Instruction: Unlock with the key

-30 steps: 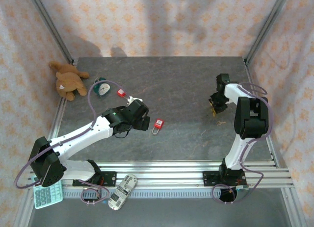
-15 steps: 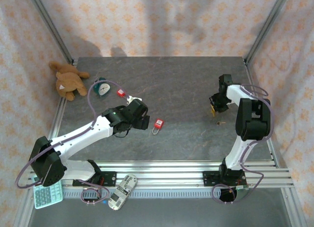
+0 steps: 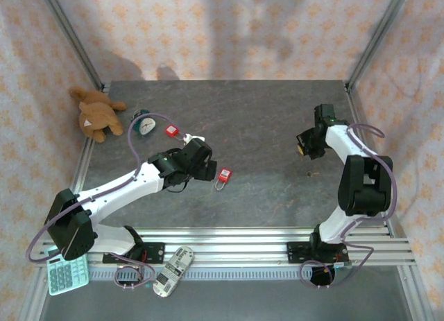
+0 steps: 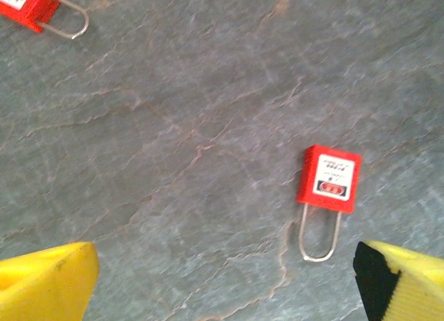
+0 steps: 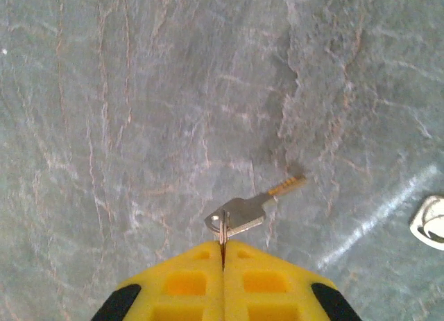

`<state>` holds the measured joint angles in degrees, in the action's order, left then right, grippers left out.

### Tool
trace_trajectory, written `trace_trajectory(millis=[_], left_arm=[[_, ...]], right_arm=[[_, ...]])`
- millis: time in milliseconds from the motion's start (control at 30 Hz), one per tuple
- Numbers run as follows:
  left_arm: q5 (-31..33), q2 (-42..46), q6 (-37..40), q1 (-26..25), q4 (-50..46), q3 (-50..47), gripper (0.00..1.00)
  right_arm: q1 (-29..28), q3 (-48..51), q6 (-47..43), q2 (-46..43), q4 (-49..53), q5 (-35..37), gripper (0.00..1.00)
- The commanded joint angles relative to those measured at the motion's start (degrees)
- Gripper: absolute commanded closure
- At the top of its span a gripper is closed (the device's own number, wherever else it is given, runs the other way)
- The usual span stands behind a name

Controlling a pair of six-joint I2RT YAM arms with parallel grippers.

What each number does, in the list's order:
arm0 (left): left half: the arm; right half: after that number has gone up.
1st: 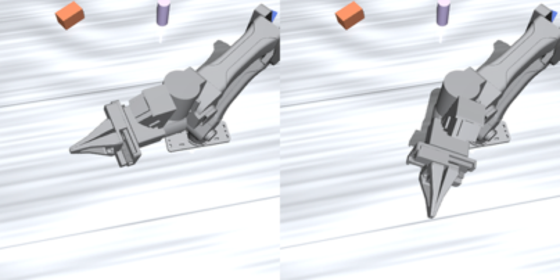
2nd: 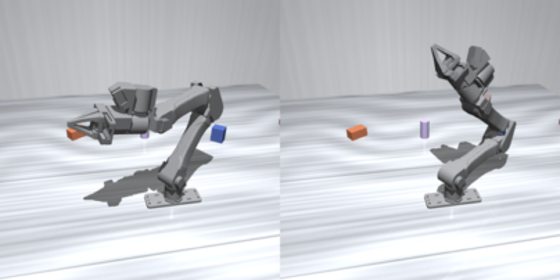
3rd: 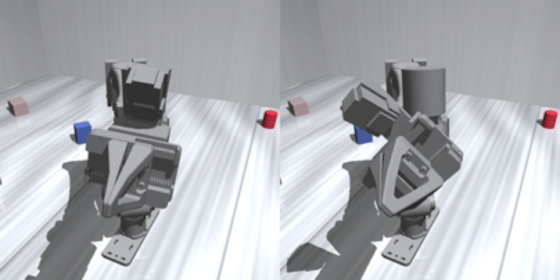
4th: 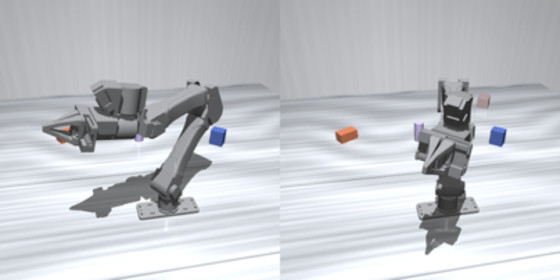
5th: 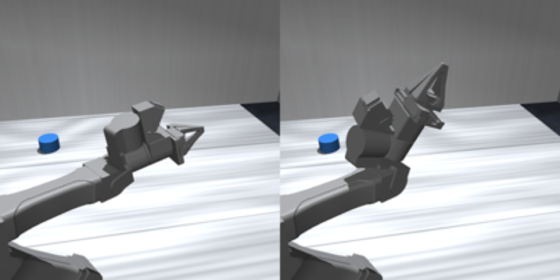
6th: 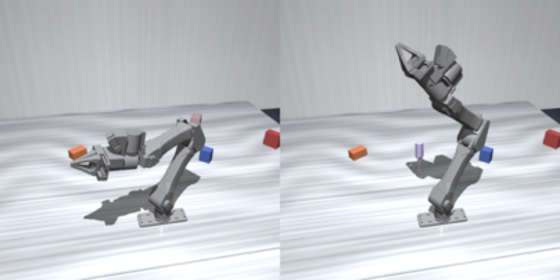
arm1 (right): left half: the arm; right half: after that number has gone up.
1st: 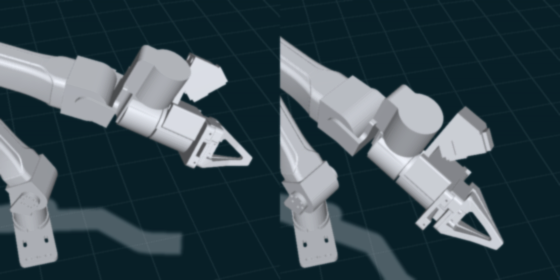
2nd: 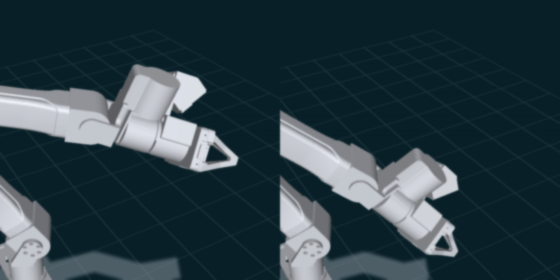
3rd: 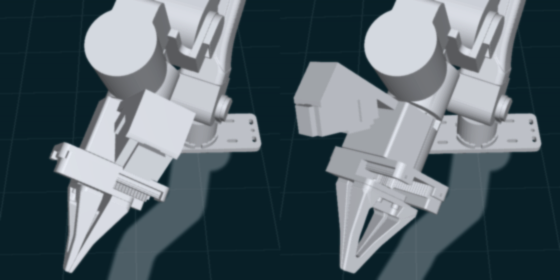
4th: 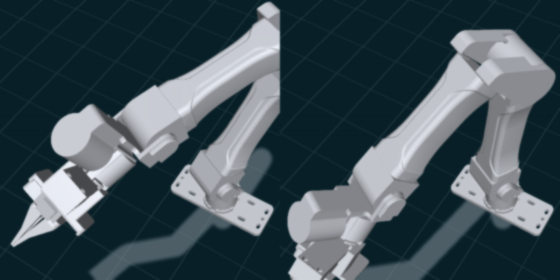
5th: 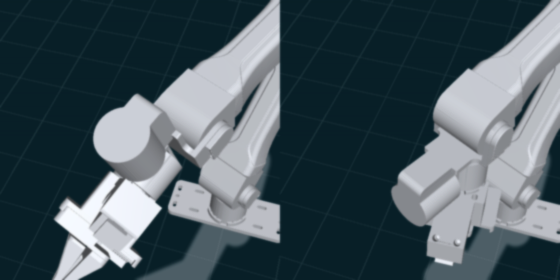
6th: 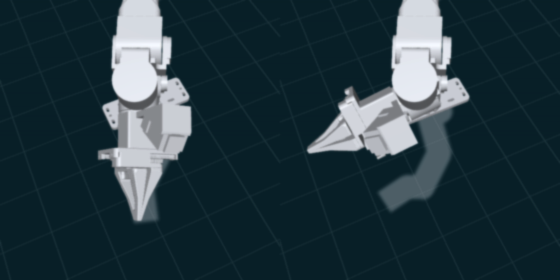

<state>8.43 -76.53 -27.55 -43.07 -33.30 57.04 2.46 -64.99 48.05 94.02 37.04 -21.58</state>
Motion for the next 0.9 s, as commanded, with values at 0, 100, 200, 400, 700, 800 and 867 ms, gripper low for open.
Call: trace_trajectory(millis=[0,100,200,400,700,800,867], left_arm=[[1.9,0.6,-0.4,-2.1,7.2,-1.2,0.02],[8.1,2.7,1.1,-6.2,16.2,-4.7,0.02],[10.8,6.2,4.5,-9.7,33.0,-13.1,0.02],[2.3,4.6,13.4,-10.7,77.0,-32.5,0.02],[-6.9,-3.9,24.4,-12.3,90.8,-31.6,0.09],[-6.5,-3.9,25.3,-12.3,86.1,-28.6,0.09],[-5.0,-3.2,26.2,-12.3,81.8,-26.3,0.12]], right_arm=[[-1.9,1.4,-1.7,-5.9,1.4,-0.9,0.94],[-4.7,2.6,-2.1,-11.2,2.8,-0.5,0.94],[-7.6,3.8,-2.0,-16.2,4.0,-0.2,0.93],[-14.0,3.0,-1.9,-23.2,7.2,-1.0,0.93],[-21.1,-0.6,-4.2,-27.7,6.4,-5.2,0.93],[-23.0,-2.3,-4.5,-27.3,6.1,-6.2,0.93],[-24.1,-3.5,-4.6,-27.2,5.6,-6.8,0.93]])
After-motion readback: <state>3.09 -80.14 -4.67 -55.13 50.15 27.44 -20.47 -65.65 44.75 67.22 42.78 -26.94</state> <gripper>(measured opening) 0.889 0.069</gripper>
